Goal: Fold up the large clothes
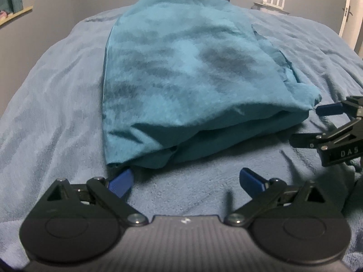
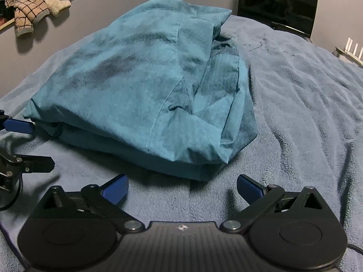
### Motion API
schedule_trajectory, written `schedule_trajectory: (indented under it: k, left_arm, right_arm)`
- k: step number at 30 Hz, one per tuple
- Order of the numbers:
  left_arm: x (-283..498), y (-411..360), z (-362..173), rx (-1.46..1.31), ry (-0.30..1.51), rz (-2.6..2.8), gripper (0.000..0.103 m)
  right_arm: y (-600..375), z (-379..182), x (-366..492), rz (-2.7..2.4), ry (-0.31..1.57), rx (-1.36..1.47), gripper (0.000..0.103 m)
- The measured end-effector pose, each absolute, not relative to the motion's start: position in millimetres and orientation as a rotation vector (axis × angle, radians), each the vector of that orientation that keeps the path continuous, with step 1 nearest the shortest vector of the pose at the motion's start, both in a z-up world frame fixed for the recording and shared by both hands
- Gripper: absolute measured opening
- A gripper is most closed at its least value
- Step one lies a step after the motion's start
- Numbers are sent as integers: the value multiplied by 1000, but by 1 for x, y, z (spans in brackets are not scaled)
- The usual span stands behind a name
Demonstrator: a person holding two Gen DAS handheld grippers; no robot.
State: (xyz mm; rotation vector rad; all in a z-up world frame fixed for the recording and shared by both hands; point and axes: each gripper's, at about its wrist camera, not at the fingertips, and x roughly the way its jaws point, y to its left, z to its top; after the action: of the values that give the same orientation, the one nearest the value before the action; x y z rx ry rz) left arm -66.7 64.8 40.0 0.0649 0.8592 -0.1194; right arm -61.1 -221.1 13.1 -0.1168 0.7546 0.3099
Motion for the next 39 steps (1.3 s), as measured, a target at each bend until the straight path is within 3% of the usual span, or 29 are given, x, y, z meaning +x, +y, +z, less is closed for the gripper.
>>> schedule_trajectory:
  k: [39]
  left_arm:
    - [-71,67,43,50,843,-118,101]
  right_arm:
    - [-225,23,-71,305,699,-92,103]
